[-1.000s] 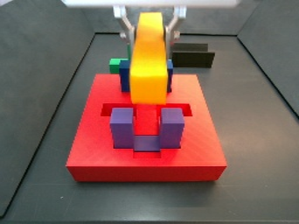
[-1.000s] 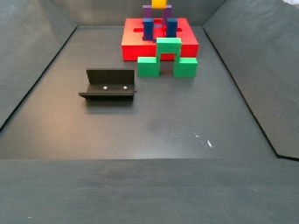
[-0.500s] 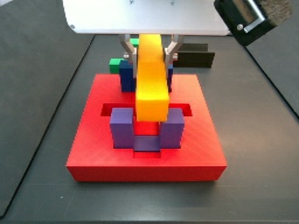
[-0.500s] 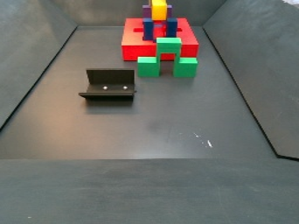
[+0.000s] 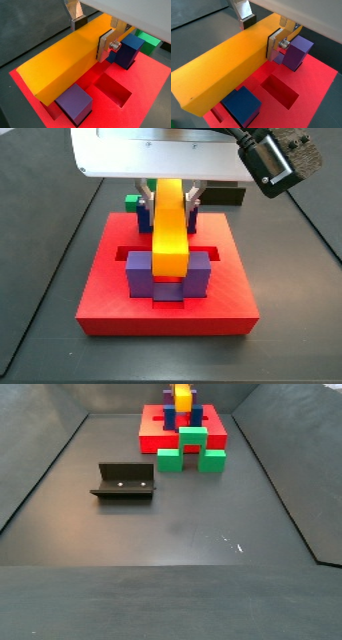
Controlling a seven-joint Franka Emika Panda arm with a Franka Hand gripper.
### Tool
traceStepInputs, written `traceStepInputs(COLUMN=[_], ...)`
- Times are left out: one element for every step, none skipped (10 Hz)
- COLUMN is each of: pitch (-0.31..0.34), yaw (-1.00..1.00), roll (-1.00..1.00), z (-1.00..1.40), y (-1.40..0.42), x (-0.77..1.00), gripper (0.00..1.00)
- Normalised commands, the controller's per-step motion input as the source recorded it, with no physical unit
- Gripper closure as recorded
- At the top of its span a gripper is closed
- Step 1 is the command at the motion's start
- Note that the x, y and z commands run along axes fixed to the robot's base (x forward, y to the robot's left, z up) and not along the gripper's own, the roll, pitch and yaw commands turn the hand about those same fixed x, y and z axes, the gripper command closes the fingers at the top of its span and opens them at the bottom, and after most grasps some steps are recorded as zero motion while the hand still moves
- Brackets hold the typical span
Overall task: Pick up the yellow object. Move up. Move to above the board. Insert the yellow object.
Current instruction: Insert the yellow object.
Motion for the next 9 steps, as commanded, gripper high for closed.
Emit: traceStepInputs(pitch=[-0.013,-0.004,0.000,0.000,0.000,-0.004,-0.007,-0.003,-0.004], yaw=[0.01,0.00,0.00,0.00,0.00,0.00,0.00,0.00,0.00], roll=[0.00,0.00,0.00,0.00,0.00,0.00,0.02,0.06,0.08], z=[-0.15,-0.16,-0.13,-0.10,-0.14,-0.23,-0.28,-0.31,-0.36], y=[-0.03,-0.03,-0.02,-0.05,-0.04,-0.05,-0.02,-0.01,-0.01], x=[0.00,0.01,0.00,0.05,0.09,0.12,0.11,0.09,0.07], gripper=[1.00,1.00,1.00,1.00,1.00,1.00,1.00,1.00,1.00])
